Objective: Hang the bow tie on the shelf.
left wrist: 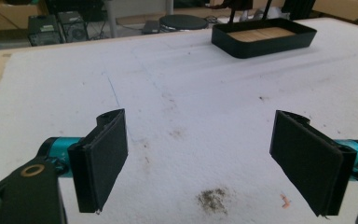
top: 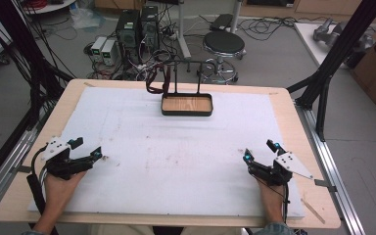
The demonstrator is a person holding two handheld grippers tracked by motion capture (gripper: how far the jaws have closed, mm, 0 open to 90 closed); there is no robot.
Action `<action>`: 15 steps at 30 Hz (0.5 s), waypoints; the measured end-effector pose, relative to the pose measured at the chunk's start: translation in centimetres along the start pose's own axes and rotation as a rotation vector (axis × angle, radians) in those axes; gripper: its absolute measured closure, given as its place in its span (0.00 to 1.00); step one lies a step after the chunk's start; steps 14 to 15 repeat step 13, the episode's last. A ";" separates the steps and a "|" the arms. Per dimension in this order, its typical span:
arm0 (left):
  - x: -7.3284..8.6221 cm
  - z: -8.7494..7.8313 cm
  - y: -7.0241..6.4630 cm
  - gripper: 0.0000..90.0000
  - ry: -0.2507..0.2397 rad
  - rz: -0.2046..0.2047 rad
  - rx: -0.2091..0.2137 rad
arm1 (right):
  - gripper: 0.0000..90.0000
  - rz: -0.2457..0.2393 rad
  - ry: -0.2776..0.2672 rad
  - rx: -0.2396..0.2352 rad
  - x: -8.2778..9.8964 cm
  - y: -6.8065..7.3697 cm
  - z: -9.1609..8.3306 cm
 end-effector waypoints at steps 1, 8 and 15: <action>0.1 0.0 0.0 0.22 0.004 0.000 -0.001 | 0.13 -0.003 -0.001 0.000 0.0 0.0 0.0; 0.5 0.3 0.0 0.22 0.014 0.002 -0.002 | 0.13 -0.007 -0.001 0.001 0.0 0.0 0.0; 0.7 0.4 0.2 0.22 0.021 0.000 -0.007 | 0.13 -0.007 0.000 -0.002 0.0 0.1 0.0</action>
Point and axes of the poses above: each handheld gripper's, and its own axes: z roughly forward along the jaws, x roughly out of its underside, y roughly to its left, the point moved 9 cm from there along z, roughly forward along the jaws, and after that the axes turned 13 degrees about -z, right-handed, at the moved point
